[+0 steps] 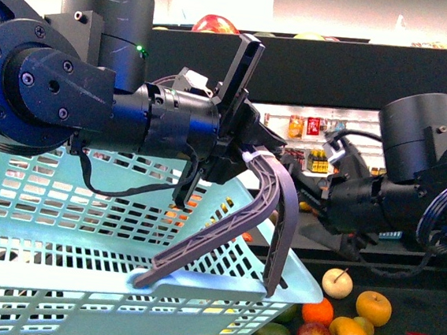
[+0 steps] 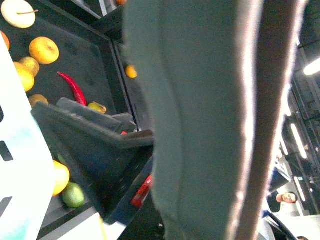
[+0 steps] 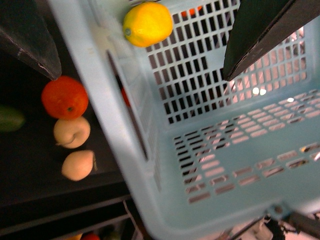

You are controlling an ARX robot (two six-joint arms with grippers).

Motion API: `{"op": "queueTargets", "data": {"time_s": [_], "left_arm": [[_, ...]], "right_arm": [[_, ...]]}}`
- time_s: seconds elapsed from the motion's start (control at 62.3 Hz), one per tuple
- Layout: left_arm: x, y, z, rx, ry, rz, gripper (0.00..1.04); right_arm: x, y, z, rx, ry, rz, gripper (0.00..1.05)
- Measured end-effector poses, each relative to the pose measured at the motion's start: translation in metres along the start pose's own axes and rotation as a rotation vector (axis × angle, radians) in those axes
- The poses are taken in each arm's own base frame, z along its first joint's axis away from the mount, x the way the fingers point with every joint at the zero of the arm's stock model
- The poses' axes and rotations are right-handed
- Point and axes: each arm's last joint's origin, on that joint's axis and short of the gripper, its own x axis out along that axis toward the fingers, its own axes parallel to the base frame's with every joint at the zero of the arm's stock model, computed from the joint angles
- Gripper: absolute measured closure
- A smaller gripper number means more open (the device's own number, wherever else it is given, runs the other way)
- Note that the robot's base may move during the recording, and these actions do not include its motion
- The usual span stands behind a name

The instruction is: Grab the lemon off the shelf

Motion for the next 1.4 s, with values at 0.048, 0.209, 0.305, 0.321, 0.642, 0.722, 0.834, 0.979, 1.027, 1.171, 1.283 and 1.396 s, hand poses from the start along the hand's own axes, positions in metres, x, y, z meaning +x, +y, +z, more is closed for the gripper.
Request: {"op": "queueTargets", "data": {"time_s": [0.048,0.209,0.305,0.321,0.642,0.722,0.834,0.979,1.027,1.171,1.283,1.396], "left_arm": [[0.0,0.0,0.0,0.003,0.0,0.0,0.98],[0.0,0.0,0.0,0.002,0.0,0.0,0.98],[0.0,0.0,0.0,0.002,0.001,0.0,0.98],[0.0,0.0,0.0,0.002,0.001,0.0,0.98],[0.0,0.0,0.0,0.001,0.001,0.0,0.98],[0.0,0.0,0.0,0.002,0.0,0.0,0.98],[0.0,0.0,0.0,0.001,0.001,0.0,0.98],[0.0,0.0,0.0,0.002,0.0,0.0,0.98],[0.0,0.0,0.0,0.001,0.0,0.0,0.98],[0.0,0.0,0.0,0.002,0.0,0.0,0.98],[0.0,0.0,0.0,0.001,0.001,0.0,0.98],[0.0,0.0,0.0,0.001,0.0,0.0,0.98]], "right_arm": [[-0.009,-0.012,0.01,0.002,-0.041,-0.026,0.07],[-0.033,-0.065,0.022,-0.031,-0.114,-0.213,0.07],[-0.023,-0.102,-0.019,-0.054,-0.024,-0.322,0.07],[-0.019,-0.108,-0.028,-0.051,-0.003,-0.34,0.07],[0.035,-0.161,-0.177,-0.157,0.366,-0.38,0.07],[0.048,-0.163,-0.197,-0.203,0.41,-0.371,0.07],[0.081,-0.161,-0.214,-0.343,0.43,-0.369,0.07],[0.101,-0.163,-0.218,-0.453,0.416,-0.39,0.07],[0.106,-0.163,-0.218,-0.477,0.417,-0.396,0.07],[0.121,-0.165,-0.217,-0.515,0.434,-0.411,0.07],[0.133,-0.168,-0.215,-0.527,0.444,-0.415,0.07],[0.143,-0.173,-0.216,-0.528,0.452,-0.428,0.07]]}}
